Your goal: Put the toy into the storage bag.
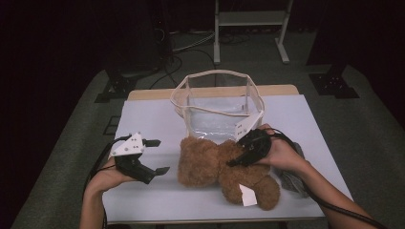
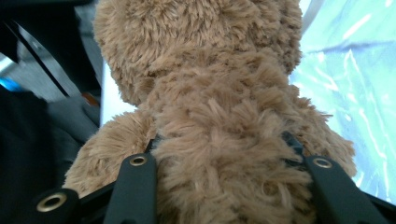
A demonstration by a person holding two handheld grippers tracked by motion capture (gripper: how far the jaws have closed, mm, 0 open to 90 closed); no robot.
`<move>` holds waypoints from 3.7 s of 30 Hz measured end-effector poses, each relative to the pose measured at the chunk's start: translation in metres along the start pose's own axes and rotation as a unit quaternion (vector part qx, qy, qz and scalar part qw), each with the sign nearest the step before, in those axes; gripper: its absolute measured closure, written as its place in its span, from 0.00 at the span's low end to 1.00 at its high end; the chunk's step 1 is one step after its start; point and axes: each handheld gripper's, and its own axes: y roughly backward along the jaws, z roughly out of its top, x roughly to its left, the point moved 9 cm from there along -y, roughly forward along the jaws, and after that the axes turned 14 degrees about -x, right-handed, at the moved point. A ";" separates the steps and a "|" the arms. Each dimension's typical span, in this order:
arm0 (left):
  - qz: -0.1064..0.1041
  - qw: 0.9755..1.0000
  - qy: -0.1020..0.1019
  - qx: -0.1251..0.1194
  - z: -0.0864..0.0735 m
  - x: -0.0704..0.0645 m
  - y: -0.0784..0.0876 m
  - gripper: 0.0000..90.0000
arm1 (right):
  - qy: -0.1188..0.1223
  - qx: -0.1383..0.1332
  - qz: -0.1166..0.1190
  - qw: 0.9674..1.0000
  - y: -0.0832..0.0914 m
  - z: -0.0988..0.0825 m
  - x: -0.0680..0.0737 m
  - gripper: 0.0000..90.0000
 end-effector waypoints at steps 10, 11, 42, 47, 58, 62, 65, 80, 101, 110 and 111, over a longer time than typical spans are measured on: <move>0.005 1.000 0.002 -0.004 0.000 0.002 0.006 0.09 | 0.010 -0.036 0.007 0.999 0.021 0.032 0.006 0.62; 0.006 1.000 0.002 -0.005 0.000 0.003 0.006 0.09 | 0.009 -0.036 0.007 0.999 0.024 0.036 0.007 0.62; 0.008 1.000 0.006 -0.013 -0.001 0.007 0.014 0.09 | 0.045 -0.044 0.006 0.998 0.085 0.187 0.000 0.62; 0.010 1.000 0.010 -0.014 -0.002 0.008 0.016 0.09 | 0.044 -0.043 0.002 0.998 0.090 0.207 -0.010 0.62; 0.014 1.000 0.012 -0.013 -0.005 0.011 0.020 0.09 | 0.045 -0.037 -0.012 0.998 0.095 0.234 -0.037 0.62; 0.016 1.000 0.014 -0.013 -0.006 0.011 0.021 0.09 | 0.045 -0.035 -0.017 0.998 0.095 0.242 -0.047 0.62; 0.016 1.000 0.011 -0.013 -0.006 0.012 0.022 0.09 | 0.042 -0.035 -0.019 0.998 0.094 0.247 -0.057 0.62; 0.018 1.000 0.015 -0.016 -0.007 0.012 0.025 0.09 | 0.017 -0.023 -0.053 0.998 0.082 0.253 -0.129 0.62; 0.016 1.000 0.018 -0.017 -0.007 0.011 0.024 0.09 | -0.013 -0.021 -0.088 0.996 0.081 0.241 -0.184 0.61; 0.016 1.000 0.017 -0.020 -0.007 0.010 0.025 0.09 | -0.004 -0.017 -0.087 0.996 0.070 0.235 -0.181 0.61; 0.016 1.000 0.018 -0.020 -0.006 0.010 0.025 0.09 | -0.002 -0.018 -0.084 0.996 0.069 0.235 -0.176 0.61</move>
